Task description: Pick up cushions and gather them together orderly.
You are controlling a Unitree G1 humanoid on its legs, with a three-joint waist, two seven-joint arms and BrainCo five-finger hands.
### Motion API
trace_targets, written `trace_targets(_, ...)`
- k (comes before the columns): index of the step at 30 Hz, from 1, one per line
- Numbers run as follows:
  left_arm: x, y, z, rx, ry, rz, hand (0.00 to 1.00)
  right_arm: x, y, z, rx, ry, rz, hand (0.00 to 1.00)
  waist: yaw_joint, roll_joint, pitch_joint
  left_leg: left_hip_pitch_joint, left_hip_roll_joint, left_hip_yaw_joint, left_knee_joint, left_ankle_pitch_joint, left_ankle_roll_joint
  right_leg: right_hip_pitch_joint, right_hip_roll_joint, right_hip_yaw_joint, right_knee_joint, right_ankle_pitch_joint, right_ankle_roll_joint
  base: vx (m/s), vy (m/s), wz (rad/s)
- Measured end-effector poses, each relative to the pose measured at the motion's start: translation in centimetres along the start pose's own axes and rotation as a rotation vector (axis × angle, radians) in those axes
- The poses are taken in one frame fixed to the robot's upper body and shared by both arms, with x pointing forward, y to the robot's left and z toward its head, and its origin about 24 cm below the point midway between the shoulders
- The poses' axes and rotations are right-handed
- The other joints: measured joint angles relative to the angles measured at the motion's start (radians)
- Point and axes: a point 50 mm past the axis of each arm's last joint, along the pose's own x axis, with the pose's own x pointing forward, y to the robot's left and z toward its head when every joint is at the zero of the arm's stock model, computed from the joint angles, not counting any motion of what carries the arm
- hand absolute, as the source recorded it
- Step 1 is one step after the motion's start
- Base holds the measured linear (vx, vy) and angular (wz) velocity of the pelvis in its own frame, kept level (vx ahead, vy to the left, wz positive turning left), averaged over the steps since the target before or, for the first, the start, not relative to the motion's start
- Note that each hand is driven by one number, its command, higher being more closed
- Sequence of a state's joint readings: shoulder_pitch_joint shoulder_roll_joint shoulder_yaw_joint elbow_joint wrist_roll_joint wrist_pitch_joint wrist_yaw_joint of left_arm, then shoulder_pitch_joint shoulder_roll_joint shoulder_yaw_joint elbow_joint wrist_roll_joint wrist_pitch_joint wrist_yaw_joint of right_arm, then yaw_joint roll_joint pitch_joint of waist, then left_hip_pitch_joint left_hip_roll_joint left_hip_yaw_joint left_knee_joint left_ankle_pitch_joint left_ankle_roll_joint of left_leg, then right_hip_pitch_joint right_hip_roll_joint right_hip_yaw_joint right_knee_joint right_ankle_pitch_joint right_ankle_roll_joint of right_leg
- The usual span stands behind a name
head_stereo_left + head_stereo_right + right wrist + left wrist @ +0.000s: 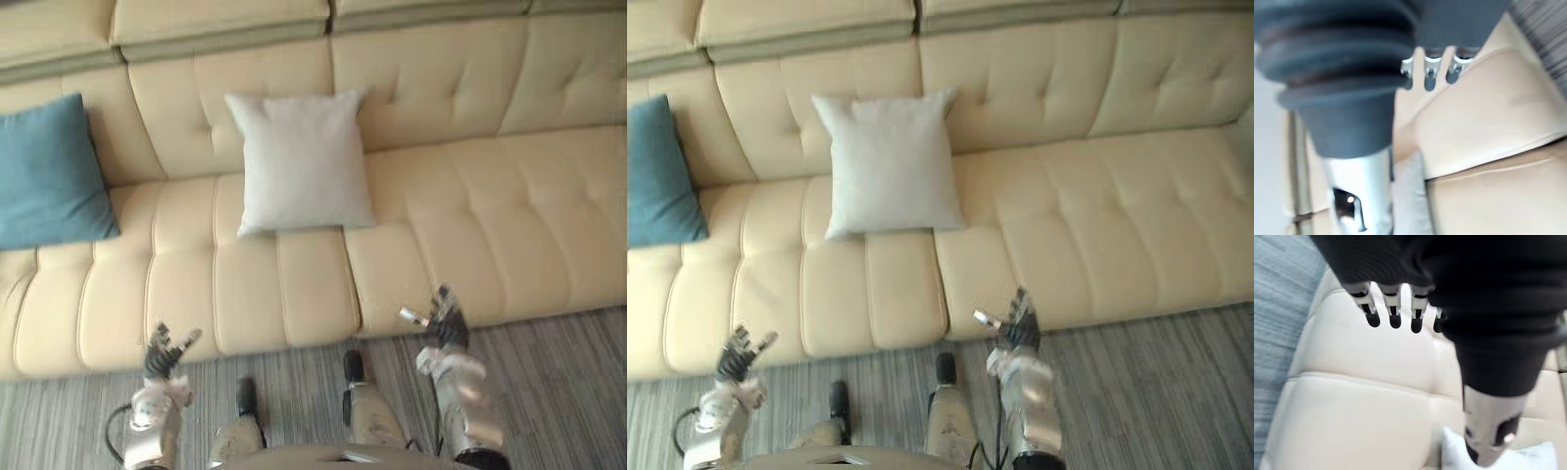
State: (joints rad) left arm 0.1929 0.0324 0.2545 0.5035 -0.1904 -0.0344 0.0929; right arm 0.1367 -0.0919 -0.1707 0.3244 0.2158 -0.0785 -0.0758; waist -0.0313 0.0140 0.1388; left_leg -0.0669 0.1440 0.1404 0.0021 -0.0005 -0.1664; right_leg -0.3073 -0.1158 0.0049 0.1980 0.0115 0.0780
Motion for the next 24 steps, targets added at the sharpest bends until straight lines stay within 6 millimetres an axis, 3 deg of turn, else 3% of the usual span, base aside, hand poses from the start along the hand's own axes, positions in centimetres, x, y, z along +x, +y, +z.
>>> trace_targets(1,-0.3,0.1,-1.9,-0.007,0.082,0.011,0.0,-0.2,0.1,-1.6,-0.028,0.069,-0.001,0.0,0.003,-0.003,-0.012,0.018,0.003,0.001,0.033,-0.027,0.0,0.032,0.007,0.011,-0.016,0.008,0.0,0.02,0.014,-0.27)
trace_targets(6,-2.0,1.7,-7.7,-0.03,0.343,0.138,0.0,-0.9,0.4,-5.3,-0.085,0.237,-0.004,0.0,0.028,-0.009,-0.025,0.06,0.004,0.008,0.141,-0.113,0.004,0.104,0.022,0.066,-0.044,0.046,0.018,0.0,0.038,-0.36)
trace_targets(11,-2.6,2.6,-8.9,-0.115,0.402,0.248,0.0,-1.9,0.8,-7.5,-0.095,0.338,-0.006,0.0,0.052,-0.031,-0.017,0.047,-0.004,0.026,0.261,-0.165,0.05,0.123,0.015,0.1,-0.044,0.083,0.049,-0.09,0.056,-0.23)
trace_targets(12,-2.9,2.4,-9.2,-0.148,0.413,0.262,0.0,-1.9,0.9,-7.6,-0.078,0.342,-0.014,0.0,0.066,-0.009,-0.017,0.043,0.025,0.047,0.258,-0.159,0.057,0.124,0.017,0.08,-0.012,0.06,0.042,-0.13,0.044,-0.2)
trace_targets(13,-2.9,2.5,-9.2,-0.163,0.41,0.276,0.0,-2.1,1.3,-7.9,-0.066,0.358,-0.014,0.0,0.067,-0.009,-0.017,0.045,0.038,0.049,0.26,-0.15,0.05,0.083,0.014,0.046,0.158,-0.011,0.012,-0.14,0.025,-0.04)
trace_targets(14,-2.9,2.7,-9.3,-0.174,0.413,0.292,0.0,-2.5,1.6,-8.6,-0.059,0.393,-0.012,0.0,0.068,-0.018,-0.018,0.055,0.044,0.038,0.255,-0.142,0.045,0.04,0.003,0.002,0.423,-0.116,-0.021,-0.12,-0.07,0.17)
trace_targets(16,-3.1,2.9,-9.3,-0.196,0.412,0.308,0.0,-3.2,1.7,-9.8,-0.055,0.449,-0.014,0.0,0.074,-0.043,-0.035,0.06,0.04,0.021,0.254,-0.126,0.027,0.056,-0.031,-0.006,0.636,-0.177,-0.013,-0.1,-0.164,0.23)
trace_targets(17,-3.2,3.0,-9.3,-0.202,0.408,0.321,0.0,-3.4,1.6,-10.1,-0.056,0.463,-0.016,0.0,0.077,-0.052,-0.041,0.06,0.033,0.018,0.254,-0.122,0.02,0.068,-0.045,-0.007,0.634,-0.195,-0.006,-0.05,-0.196,-0.01)
trace_targets(18,-3.4,2.9,-9.6,-0.221,0.422,0.348,0.0,-3.8,1.2,-10.7,-0.057,0.498,-0.037,0.0,0.083,-0.063,-0.065,0.055,0.025,-0.003,0.239,-0.12,0.0,0.078,-0.017,-0.042,0.55,-0.211,0.014,-0.05,-0.141,-0.42)
trace_targets(19,-3.5,2.6,-10.0,-0.23,0.448,0.357,0.0,-3.6,0.9,-10.7,-0.063,0.495,-0.058,0.0,0.098,-0.031,-0.089,0.016,0.009,-0.029,0.245,-0.137,0.026,0.127,0.022,-0.022,0.347,-0.211,0.025,-0.03,-0.037,-0.8)
trace_targets(20,-3.7,2.3,-10.3,-0.235,0.468,0.356,0.0,-3.3,0.5,-10.5,-0.067,0.492,-0.079,0.0,0.116,0.003,-0.106,-0.002,0.008,-0.029,0.221,-0.133,0.072,0.173,0.037,-0.01,0.24,-0.231,0.007,-0.05,0.064,-1.19)
trace_targets(21,-3.2,2.8,-9.8,-0.239,0.45,0.395,0.0,-2.7,1.4,-10.3,-0.051,0.496,-0.074,0.0,0.114,-0.03,-0.1,-0.01,-0.026,-0.029,0.181,-0.056,0.048,0.214,-0.009,-0.033,0.252,-0.307,0.015,-0.06,-0.05,-0.78)
trace_targets(22,-2.8,1.8,-9.8,-0.219,0.476,0.374,0.0,-2.8,0.9,-10.8,-0.067,0.53,-0.083,0.0,0.097,0.0,-0.084,-0.013,-0.005,-0.05,0.156,-0.024,0.054,0.245,0.022,-0.053,0.165,-0.263,0.013,-0.11,-0.085,-0.22)
trace_targets(24,-2.6,0.6,-9.8,-0.189,0.484,0.325,0.0,-3.8,-0.6,-11.9,-0.094,0.59,-0.116,0.0,0.092,0.007,-0.09,-0.017,-0.013,-0.089,0.114,0.0,0.061,0.259,0.036,-0.065,0.081,-0.219,0.001,-0.14,-0.069,0.2)
